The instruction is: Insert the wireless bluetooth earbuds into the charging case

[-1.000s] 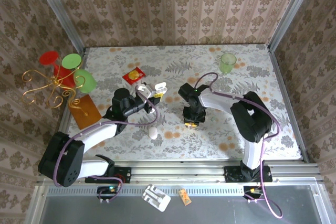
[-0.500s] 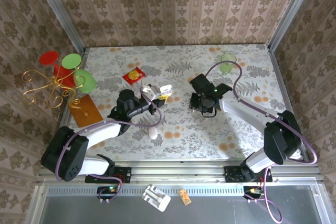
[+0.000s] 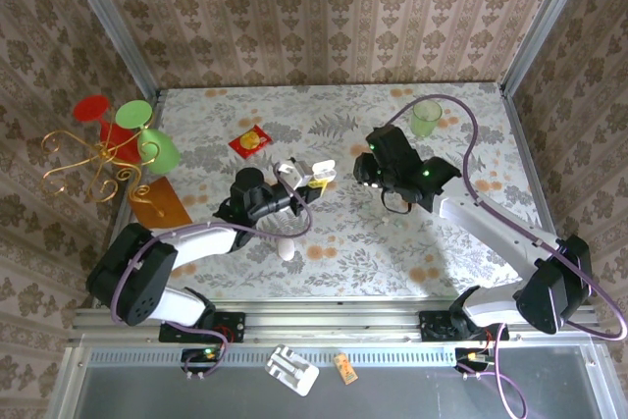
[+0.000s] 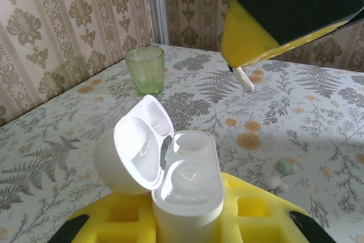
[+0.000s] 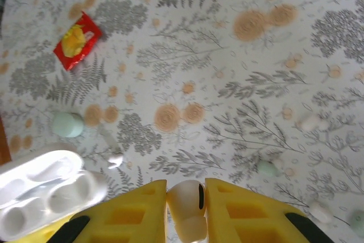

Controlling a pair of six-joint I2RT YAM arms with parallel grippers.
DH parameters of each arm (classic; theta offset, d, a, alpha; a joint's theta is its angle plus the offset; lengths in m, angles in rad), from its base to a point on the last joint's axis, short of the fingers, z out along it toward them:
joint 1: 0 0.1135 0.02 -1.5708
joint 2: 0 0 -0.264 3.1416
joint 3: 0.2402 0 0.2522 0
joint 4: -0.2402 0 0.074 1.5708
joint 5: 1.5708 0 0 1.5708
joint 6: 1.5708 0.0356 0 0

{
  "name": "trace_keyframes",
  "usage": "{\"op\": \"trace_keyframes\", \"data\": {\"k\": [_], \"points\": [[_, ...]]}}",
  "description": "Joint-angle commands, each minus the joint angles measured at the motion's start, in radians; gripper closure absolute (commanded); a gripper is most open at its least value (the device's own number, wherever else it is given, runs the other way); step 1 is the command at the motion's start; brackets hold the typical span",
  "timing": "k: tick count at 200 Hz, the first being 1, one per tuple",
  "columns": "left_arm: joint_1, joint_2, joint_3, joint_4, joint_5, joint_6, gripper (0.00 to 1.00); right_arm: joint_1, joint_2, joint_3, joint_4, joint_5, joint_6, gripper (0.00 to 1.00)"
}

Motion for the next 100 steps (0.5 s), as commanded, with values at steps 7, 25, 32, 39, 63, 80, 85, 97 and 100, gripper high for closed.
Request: {"op": "trace_keyframes", "data": {"k": [7, 25, 32, 39, 63, 80, 85, 97, 100], "points": [[-0.021, 0.025, 0.036, 0.098, -0.035, -0.043, 1.0, 0.026, -0.001, 0.051, 0.069, 0.045, -0.039, 0.78], [-0.027, 0.042, 0.034, 0.134, -0.048, -0.063, 1.0, 0.036, 0.003, 0.061, 0.096, 0.043, -0.043, 0.78], [-0.027, 0.047, 0.034, 0.144, -0.047, -0.067, 1.0, 0.039, 0.004, 0.064, 0.104, 0.041, -0.046, 0.78], [-0.027, 0.049, 0.036, 0.146, -0.045, -0.068, 1.0, 0.045, 0.005, 0.066, 0.112, 0.038, -0.053, 0.78], [-0.03, 0.051, 0.05, 0.133, -0.033, -0.063, 1.0, 0.053, 0.018, 0.076, 0.123, 0.034, -0.068, 0.78], [-0.029, 0.054, 0.056, 0.129, -0.024, -0.064, 1.0, 0.058, 0.029, 0.082, 0.132, 0.021, -0.069, 0.78], [-0.029, 0.053, 0.057, 0.129, -0.023, -0.066, 1.0, 0.059, 0.032, 0.084, 0.134, 0.02, -0.069, 0.78], [-0.03, 0.055, 0.057, 0.133, -0.022, -0.07, 1.0, 0.063, 0.034, 0.087, 0.14, 0.013, -0.066, 0.78], [-0.031, 0.056, 0.057, 0.133, -0.022, -0.07, 1.0, 0.064, 0.034, 0.088, 0.141, 0.012, -0.065, 0.78]]}}
